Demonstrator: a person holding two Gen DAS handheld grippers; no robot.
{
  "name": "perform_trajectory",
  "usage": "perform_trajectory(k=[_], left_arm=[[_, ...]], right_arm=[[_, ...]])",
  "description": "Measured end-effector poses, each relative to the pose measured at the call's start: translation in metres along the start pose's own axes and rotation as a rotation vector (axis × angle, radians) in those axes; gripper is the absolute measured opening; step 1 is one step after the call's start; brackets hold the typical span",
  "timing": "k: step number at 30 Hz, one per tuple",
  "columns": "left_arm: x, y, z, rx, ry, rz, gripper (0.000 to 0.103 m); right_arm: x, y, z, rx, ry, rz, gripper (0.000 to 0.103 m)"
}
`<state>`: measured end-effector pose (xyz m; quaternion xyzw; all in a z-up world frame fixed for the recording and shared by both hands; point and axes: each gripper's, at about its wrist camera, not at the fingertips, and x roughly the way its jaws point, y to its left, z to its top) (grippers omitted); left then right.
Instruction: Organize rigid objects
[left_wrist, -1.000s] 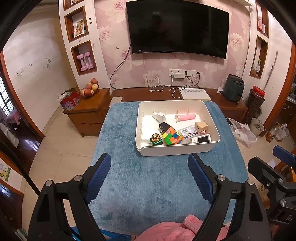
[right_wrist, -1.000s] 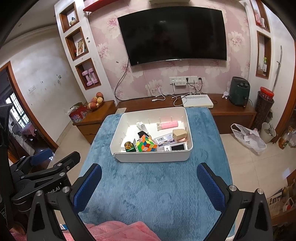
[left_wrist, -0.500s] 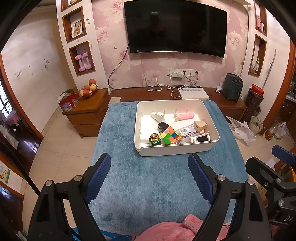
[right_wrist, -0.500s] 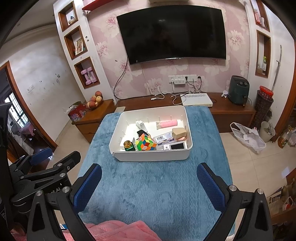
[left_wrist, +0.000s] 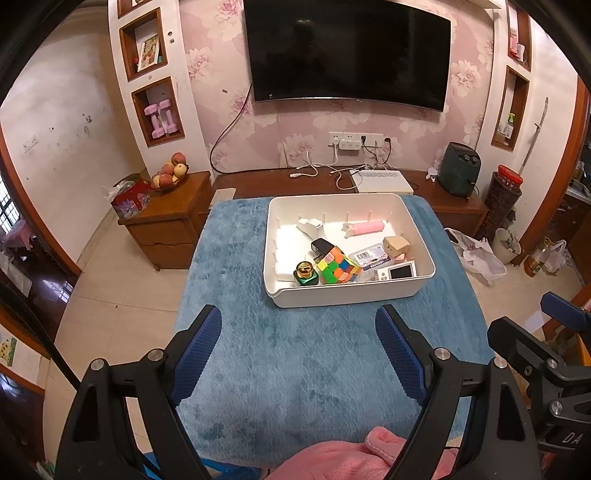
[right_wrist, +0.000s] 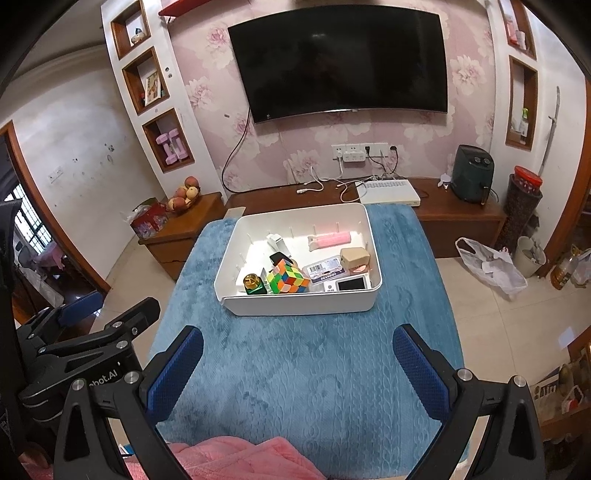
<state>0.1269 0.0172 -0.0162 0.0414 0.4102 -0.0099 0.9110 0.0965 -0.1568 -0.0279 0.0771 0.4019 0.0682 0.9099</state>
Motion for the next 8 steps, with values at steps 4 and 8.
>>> perform_trajectory(k=[4, 8], left_arm=[[0.0003, 0.0038, -0.0005, 0.005, 0.005, -0.009, 0.087], [0.0006, 0.0069, -0.0011, 0.007, 0.009, -0.012, 0.087]], right_arm=[[0.0004, 0.0039, -0.0003, 0.001, 0.007, -0.006, 0.103], [0.0012, 0.0090, -0.0003, 0.004, 0.015, -0.009, 0.103]])
